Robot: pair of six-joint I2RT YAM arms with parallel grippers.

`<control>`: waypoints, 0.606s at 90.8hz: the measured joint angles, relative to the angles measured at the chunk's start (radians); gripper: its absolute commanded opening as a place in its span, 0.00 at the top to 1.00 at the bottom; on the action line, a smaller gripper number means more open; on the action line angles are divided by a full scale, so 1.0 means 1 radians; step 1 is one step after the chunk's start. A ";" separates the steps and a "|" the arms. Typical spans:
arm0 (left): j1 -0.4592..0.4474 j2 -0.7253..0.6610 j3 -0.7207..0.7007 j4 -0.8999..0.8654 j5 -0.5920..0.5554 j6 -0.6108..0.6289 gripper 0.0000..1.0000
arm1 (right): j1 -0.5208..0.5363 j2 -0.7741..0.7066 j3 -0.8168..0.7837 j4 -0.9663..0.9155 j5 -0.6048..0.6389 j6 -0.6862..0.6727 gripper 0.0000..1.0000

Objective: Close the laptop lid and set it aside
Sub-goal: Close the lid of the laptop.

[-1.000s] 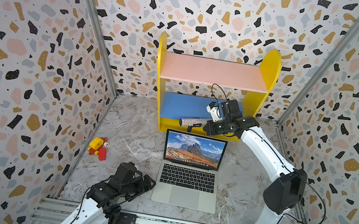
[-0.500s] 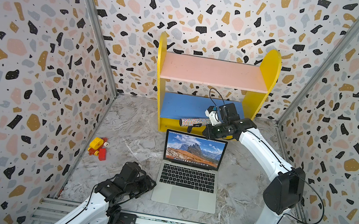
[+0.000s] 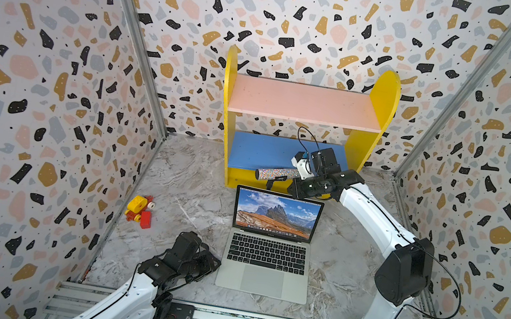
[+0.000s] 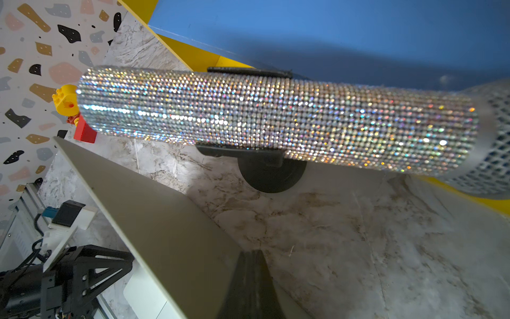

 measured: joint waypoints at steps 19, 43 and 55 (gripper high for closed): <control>0.000 0.001 0.000 0.010 -0.010 -0.002 0.62 | 0.004 -0.014 -0.019 0.013 -0.003 0.004 1.00; 0.000 0.008 -0.005 0.018 -0.016 -0.003 0.62 | 0.013 -0.038 -0.040 0.026 -0.018 0.003 1.00; 0.000 0.015 -0.005 0.027 -0.016 -0.003 0.62 | 0.018 -0.049 -0.052 0.036 -0.024 0.003 1.00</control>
